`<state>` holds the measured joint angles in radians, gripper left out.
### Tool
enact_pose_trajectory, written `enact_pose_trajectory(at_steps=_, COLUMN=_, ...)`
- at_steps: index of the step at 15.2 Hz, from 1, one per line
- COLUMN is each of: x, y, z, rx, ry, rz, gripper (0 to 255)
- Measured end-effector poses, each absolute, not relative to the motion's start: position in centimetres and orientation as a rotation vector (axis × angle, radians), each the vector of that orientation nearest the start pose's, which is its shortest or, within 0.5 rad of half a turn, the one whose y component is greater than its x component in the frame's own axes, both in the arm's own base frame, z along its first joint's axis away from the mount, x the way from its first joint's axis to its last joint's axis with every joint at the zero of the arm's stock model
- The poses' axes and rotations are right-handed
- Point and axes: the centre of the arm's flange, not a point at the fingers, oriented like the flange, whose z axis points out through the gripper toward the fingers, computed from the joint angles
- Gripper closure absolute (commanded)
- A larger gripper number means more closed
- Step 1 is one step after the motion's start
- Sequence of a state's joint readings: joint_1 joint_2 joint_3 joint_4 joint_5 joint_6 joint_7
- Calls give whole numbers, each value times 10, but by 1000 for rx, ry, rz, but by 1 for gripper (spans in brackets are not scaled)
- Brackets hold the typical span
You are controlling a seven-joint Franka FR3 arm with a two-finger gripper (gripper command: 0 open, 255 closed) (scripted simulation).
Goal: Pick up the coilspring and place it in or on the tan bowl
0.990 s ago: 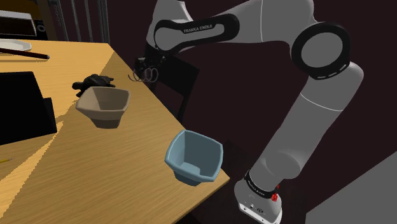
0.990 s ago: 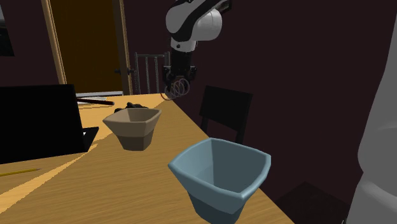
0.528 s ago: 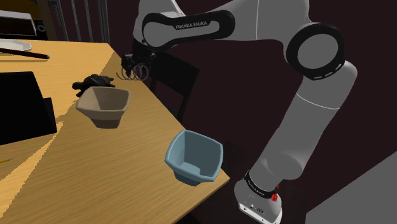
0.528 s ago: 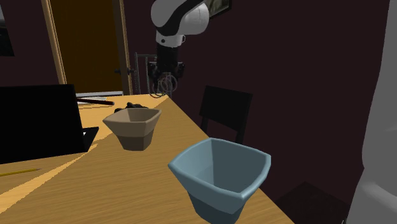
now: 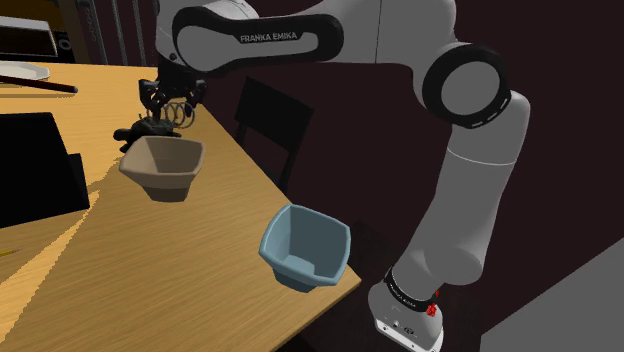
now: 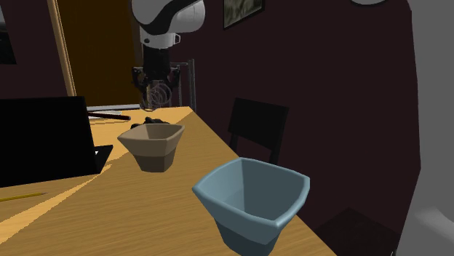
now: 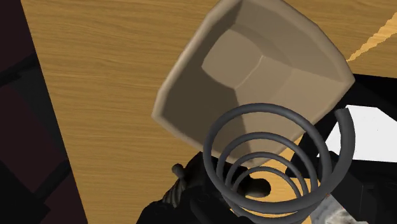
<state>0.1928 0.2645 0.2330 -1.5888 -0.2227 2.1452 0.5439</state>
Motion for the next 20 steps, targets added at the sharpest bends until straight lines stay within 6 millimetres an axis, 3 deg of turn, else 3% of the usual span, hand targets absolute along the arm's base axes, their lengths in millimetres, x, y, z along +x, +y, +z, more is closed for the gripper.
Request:
enact_pose_trajectory(at_steps=3, x=622, y=267, z=507, rx=-3087, ry=66, rz=-518, gripper=255)
enact_pose_trajectory(at_steps=16, x=622, y=268, z=439, rx=-3088, ry=68, rz=-517, gripper=255)
enact_pose_trajectory(at_steps=20, x=622, y=268, z=435, rx=-3087, ry=67, rz=-518, gripper=255)
